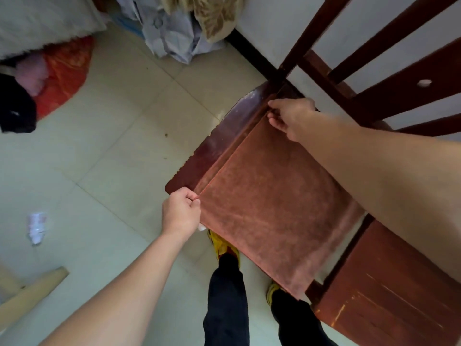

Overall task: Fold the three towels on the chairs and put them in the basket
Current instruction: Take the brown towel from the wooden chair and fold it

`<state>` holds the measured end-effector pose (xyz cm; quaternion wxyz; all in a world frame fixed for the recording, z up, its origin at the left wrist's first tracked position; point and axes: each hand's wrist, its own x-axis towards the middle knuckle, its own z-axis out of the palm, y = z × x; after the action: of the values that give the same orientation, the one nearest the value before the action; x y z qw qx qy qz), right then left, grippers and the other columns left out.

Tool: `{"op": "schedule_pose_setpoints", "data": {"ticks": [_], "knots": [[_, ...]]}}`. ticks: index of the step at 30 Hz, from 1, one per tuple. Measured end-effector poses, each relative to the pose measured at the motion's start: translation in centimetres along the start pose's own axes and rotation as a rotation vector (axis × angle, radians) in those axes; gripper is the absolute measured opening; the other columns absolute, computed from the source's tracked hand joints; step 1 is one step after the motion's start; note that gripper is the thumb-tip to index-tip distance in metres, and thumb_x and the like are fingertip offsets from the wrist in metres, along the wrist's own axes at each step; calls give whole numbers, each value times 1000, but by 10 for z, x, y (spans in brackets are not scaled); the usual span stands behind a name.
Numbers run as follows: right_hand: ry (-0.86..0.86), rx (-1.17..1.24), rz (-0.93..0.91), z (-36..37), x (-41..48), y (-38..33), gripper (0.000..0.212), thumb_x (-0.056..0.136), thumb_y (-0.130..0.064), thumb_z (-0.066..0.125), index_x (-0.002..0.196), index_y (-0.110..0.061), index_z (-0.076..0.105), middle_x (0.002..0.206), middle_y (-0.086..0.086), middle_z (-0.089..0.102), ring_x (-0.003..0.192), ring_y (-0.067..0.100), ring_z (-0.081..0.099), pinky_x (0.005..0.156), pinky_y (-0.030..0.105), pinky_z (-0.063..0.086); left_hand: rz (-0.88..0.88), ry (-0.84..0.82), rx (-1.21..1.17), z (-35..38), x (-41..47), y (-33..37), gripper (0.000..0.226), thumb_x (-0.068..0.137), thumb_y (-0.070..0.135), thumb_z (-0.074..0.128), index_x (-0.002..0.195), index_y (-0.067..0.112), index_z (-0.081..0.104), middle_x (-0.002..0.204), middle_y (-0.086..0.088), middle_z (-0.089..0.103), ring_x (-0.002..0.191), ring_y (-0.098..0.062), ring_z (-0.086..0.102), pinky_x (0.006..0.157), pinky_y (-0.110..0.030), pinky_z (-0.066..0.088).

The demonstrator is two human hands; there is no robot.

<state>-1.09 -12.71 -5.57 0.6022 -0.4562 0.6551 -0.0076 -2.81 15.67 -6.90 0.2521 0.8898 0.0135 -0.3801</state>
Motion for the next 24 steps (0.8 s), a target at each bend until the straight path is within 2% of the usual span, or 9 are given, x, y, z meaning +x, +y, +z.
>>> {"op": "schedule_pose_setpoints", "data": {"ticks": [3,6,10,11,13,16,18,21,24], "knots": [[38,2,1,10,9,-1,9,86,-6,69,93,-4,65,70,8,63,45,9,58,44,21,51,11,-28,-17,-2,5,-1,10,85,5,57,77,10,59,53,1,56,57,-18,52,59,-25,38],[42,8,-9,10,10,-4,18,87,-12,70,102,-2,66,81,10,66,59,16,68,54,25,58,-1,-69,-49,-3,10,-3,12,85,8,51,77,16,52,55,-5,63,59,-25,54,59,-34,46],[-31,6,20,-2,5,-12,18,90,-19,66,105,-9,65,95,9,69,82,18,73,68,30,61,-77,-30,106,-11,10,5,6,85,16,56,89,18,53,75,-7,67,75,-30,61,63,-35,47],[-15,-11,-2,-4,2,-14,12,91,-18,65,100,-10,65,96,9,70,83,18,72,71,31,61,-45,22,220,-15,9,10,12,84,16,57,95,18,53,81,-5,66,79,-29,60,64,-33,44],[36,-64,-61,-2,-4,-10,7,93,-14,60,87,-14,63,91,7,69,75,15,70,72,31,60,180,110,380,-17,6,21,19,83,10,58,100,17,55,89,-3,61,87,-28,57,65,-34,40],[-95,-123,-12,5,-12,8,11,94,-13,56,86,-15,63,84,5,68,68,13,67,70,30,57,471,8,481,-6,4,34,17,85,11,56,99,18,61,96,-1,58,94,-25,56,70,-35,42],[-174,-121,47,2,-8,13,7,94,-14,56,92,-14,62,87,4,70,75,13,71,76,31,56,432,-83,532,0,6,38,15,89,20,56,103,21,62,102,2,59,98,-22,56,76,-34,41],[-50,-33,-16,-21,8,1,6,94,-15,57,93,-15,63,98,4,72,86,14,72,79,31,57,293,-45,526,-3,12,37,14,90,27,60,102,20,62,103,0,58,99,-23,56,75,-33,39],[51,-60,-73,-54,2,0,8,92,-16,59,96,-17,66,98,3,71,88,13,69,72,26,57,338,-45,667,-5,7,34,17,90,26,59,105,18,60,105,-3,56,101,-25,54,78,-36,42]]}}
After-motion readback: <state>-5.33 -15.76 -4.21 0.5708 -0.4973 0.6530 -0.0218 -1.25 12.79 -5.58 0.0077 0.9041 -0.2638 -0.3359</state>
